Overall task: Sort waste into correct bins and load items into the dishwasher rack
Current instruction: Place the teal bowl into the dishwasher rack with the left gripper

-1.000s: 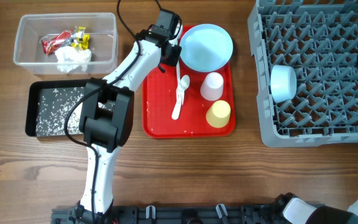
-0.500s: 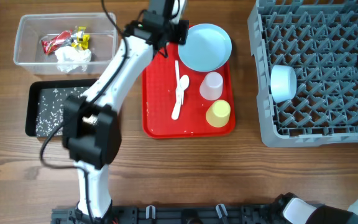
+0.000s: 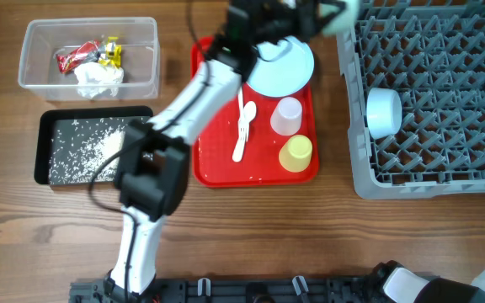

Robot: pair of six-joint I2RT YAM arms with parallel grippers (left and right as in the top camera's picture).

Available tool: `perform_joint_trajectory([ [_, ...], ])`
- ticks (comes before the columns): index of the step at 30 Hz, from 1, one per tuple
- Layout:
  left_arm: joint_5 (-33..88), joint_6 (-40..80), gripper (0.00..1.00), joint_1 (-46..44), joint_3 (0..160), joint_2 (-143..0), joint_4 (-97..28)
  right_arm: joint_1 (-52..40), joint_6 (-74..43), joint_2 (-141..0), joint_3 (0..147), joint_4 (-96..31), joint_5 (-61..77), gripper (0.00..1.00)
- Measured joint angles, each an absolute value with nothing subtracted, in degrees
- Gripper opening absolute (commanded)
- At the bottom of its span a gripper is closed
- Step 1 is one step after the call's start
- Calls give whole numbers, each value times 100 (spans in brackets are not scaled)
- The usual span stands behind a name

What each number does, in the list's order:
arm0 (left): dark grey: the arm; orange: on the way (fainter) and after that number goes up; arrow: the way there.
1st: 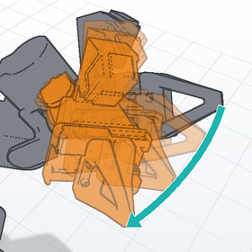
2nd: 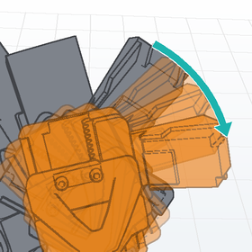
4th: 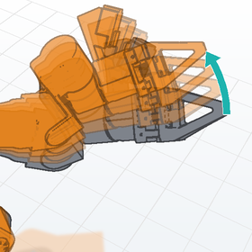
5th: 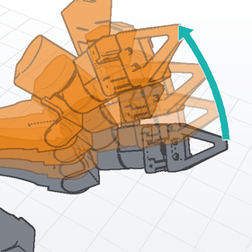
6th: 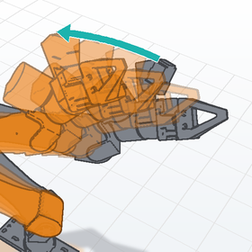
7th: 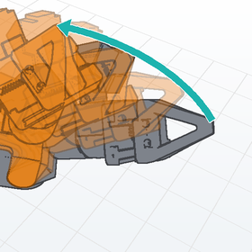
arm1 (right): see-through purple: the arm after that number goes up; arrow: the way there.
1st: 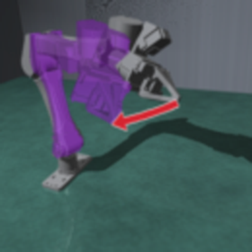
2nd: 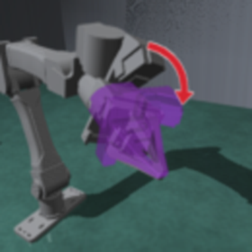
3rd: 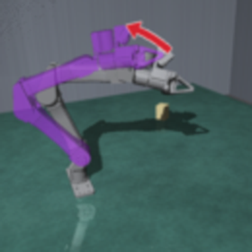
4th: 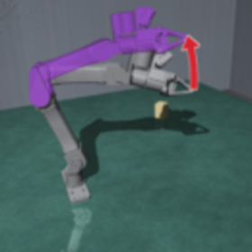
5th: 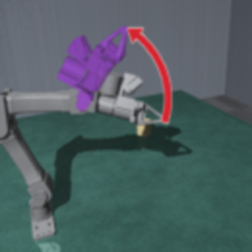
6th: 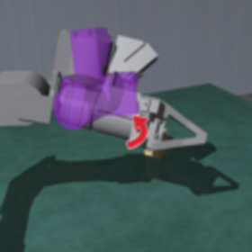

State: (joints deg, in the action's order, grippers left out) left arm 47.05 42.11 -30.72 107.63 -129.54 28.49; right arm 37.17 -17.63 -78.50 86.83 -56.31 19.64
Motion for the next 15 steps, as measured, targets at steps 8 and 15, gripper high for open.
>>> perform_joint_trajectory([
  [8,4014,4939,4,-3894,10759,-13546,3177,3717,-1765,-7850,8683,-5627,1964,100],
  [15,3994,4235,4,-4211,11174,-13629,2163,3717,-1763,-7850,8683,-5640,1964,100],
])
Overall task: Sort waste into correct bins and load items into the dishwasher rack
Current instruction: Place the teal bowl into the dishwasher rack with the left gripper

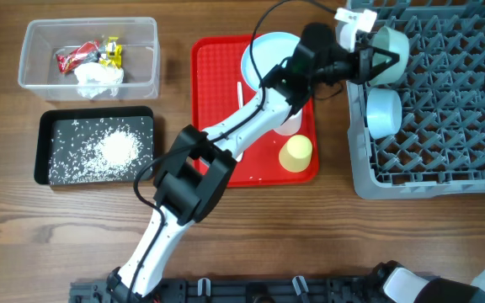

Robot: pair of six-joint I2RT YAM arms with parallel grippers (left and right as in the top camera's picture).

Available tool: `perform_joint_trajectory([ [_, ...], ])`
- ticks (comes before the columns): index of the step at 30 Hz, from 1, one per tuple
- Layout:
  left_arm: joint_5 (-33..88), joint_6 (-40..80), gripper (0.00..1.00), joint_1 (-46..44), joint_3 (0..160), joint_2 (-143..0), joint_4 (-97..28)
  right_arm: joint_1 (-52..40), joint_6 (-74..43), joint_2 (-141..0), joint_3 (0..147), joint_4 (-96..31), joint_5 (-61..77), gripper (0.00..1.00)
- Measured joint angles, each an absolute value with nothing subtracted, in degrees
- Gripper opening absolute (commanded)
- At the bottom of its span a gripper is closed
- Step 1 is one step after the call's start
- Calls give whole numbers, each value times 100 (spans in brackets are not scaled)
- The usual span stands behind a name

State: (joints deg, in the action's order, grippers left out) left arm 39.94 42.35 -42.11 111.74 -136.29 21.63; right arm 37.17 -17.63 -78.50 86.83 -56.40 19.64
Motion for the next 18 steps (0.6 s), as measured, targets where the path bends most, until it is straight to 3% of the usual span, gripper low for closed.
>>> perform_joint_trajectory([
  [3,3863,3441,4,-4311,11620,-13651,1422,3717,-1765,-7850,8683,-5688,1964,100],
  [7,3527,3135,4,-4421,11730,-13775,1876,3717,-1765,-7850,8683,-5721,1964,100],
  [13,2672,3741,4,-4416,11749,-14602,3413,3717,-1765,-7850,8683,-5749,1964,100],
  [18,2161,4134,4,-4414,11749,-14910,3712,3717,-1763,-7850,8683,-5749,1964,100],
])
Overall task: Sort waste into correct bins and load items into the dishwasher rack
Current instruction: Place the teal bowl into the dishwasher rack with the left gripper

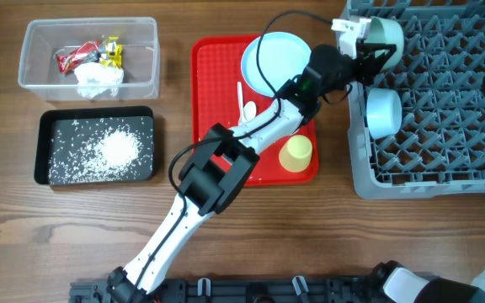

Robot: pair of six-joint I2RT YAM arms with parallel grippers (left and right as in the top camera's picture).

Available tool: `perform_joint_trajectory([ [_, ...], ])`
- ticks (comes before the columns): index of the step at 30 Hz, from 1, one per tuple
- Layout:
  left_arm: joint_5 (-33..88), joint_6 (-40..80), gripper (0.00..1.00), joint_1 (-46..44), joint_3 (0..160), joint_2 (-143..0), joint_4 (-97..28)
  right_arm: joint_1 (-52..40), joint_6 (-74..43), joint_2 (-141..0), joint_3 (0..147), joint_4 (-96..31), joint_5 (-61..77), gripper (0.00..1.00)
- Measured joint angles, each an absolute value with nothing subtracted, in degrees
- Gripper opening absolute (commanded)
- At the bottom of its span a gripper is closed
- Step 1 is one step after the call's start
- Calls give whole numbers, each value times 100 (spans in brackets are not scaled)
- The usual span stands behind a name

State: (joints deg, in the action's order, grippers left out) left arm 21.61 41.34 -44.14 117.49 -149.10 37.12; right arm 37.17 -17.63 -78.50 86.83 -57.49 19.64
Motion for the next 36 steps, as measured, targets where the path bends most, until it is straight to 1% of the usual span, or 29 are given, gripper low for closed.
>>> perform_joint_trajectory([
  [7,1929,4261,4,-4414,11749,-14912,3769,3717,-1765,-7850,8683,-5749,1964,100],
  [13,1970,4847,4,-4392,11749,-14916,4480,3717,-1763,-7850,8683,-5749,1964,100],
  [21,2021,5354,4,-4609,11749,-14918,4491,3717,-1765,-7850,8683,-5749,1964,100],
  [26,2023,5881,4,-4622,11751,-14921,5299,3717,-1765,-7850,8683,-5749,1964,100],
  [27,2018,5929,4,-4611,11751,-14921,5225,3717,-1765,-7850,8683,-5749,1964,100],
  [28,2012,5944,6,-4600,11751,-14921,5109,3717,-1765,-7850,8683,-5749,1964,100],
  [30,1959,5972,17,-4589,11751,-14921,4906,3717,-1765,-7850,8683,-5749,1964,99],
  [31,1946,5983,27,-4580,11751,-14925,4875,3717,-1765,-7850,8683,-5749,1964,100],
  [32,1918,6029,34,-4578,11751,-14927,4862,3717,-1765,-7850,8683,-5749,1964,100],
  [33,1892,6066,38,-4574,11751,-14927,4866,3717,-1765,-7850,8683,-5749,1964,100],
  [35,1859,6060,37,-4574,11751,-14927,4862,3717,-1765,-7850,8683,-5749,1964,100],
  [36,1837,6073,34,-4574,11751,-14927,4856,3717,-1765,-7850,8683,-5752,1964,99],
])
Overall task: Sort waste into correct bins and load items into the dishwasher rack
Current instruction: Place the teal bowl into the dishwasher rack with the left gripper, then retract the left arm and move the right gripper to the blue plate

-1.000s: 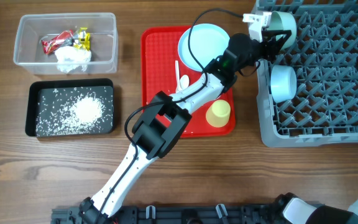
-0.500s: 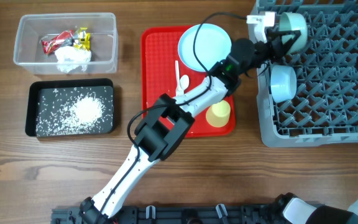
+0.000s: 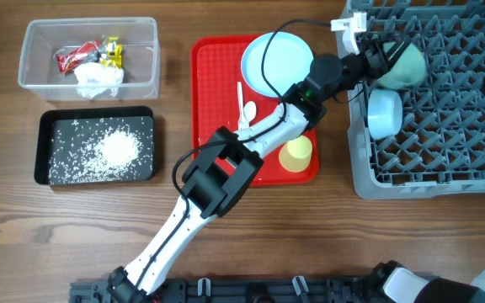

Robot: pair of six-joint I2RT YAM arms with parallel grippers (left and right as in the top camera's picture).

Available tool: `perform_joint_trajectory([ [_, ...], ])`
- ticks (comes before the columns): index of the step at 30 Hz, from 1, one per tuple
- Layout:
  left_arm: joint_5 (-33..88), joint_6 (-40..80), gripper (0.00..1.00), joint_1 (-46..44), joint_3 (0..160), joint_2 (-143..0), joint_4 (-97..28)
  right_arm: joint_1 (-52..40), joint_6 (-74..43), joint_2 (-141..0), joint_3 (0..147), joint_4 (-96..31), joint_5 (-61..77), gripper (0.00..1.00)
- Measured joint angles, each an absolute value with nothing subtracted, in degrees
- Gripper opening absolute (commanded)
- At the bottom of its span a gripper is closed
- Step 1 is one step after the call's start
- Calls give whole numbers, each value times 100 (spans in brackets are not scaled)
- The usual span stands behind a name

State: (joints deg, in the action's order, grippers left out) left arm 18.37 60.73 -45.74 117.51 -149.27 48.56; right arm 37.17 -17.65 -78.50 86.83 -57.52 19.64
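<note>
My left gripper [image 3: 377,57] reaches from the red tray over the left edge of the grey dishwasher rack [image 3: 445,168]. It is shut on the rim of a pale green bowl [image 3: 404,64], which is tilted on its side over the rack's far left pegs. Just in front of it a white bowl [image 3: 386,112] lies in the rack. On the red tray [image 3: 213,126] are a light blue plate [image 3: 269,61], a white spoon [image 3: 246,108] and a yellow cup [image 3: 295,152]. A dark part at the right edge may belong to my right arm; its fingers do not show.
A clear bin [image 3: 32,76] with wrappers and crumpled paper stands at the far left. In front of it a black tray [image 3: 45,160] holds rice. The left arm stretches diagonally across the tray.
The green bowl has moved a little right and nearer, deeper over the rack, and now lies tilted on its side. My left gripper still holds it. Nothing else has shifted.
At first my left gripper was above the plate at the tray's far end with the green bowl. Then it held the bowl at the rack's left edge, then slightly farther back, and now over the pegs beside the white bowl.
</note>
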Motion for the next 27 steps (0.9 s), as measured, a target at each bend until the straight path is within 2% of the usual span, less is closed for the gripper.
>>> perform_joint_trajectory([
  [3,1822,6073,33,-4574,11751,-14927,4668,3717,-1765,-7850,8683,-5763,1964,100],
  [9,1874,6007,44,-4471,11751,-14938,4534,3717,-1765,-7850,8683,-5767,1964,100],
  [14,3046,5148,84,-4106,11754,-14925,4187,3717,-1761,-7850,8683,-5736,1966,100],
  [17,3977,4545,100,-3568,11760,-14654,2480,3717,-1490,-7850,8683,-5566,2193,100],
  [19,4204,3857,100,-3173,11732,-14239,1020,3673,-1223,-7852,8683,-5459,2512,100],
  [20,4125,3323,100,-2880,11716,-13815,-108,3590,-1111,-7852,8683,-5417,2657,99],
  [22,3599,2414,100,-2453,11725,-13006,-1772,3253,-969,-7854,8683,-5354,2812,100],
  [27,1920,1225,100,-1562,11832,-10910,-4257,1651,-913,-7872,8683,-4775,2759,100],
])
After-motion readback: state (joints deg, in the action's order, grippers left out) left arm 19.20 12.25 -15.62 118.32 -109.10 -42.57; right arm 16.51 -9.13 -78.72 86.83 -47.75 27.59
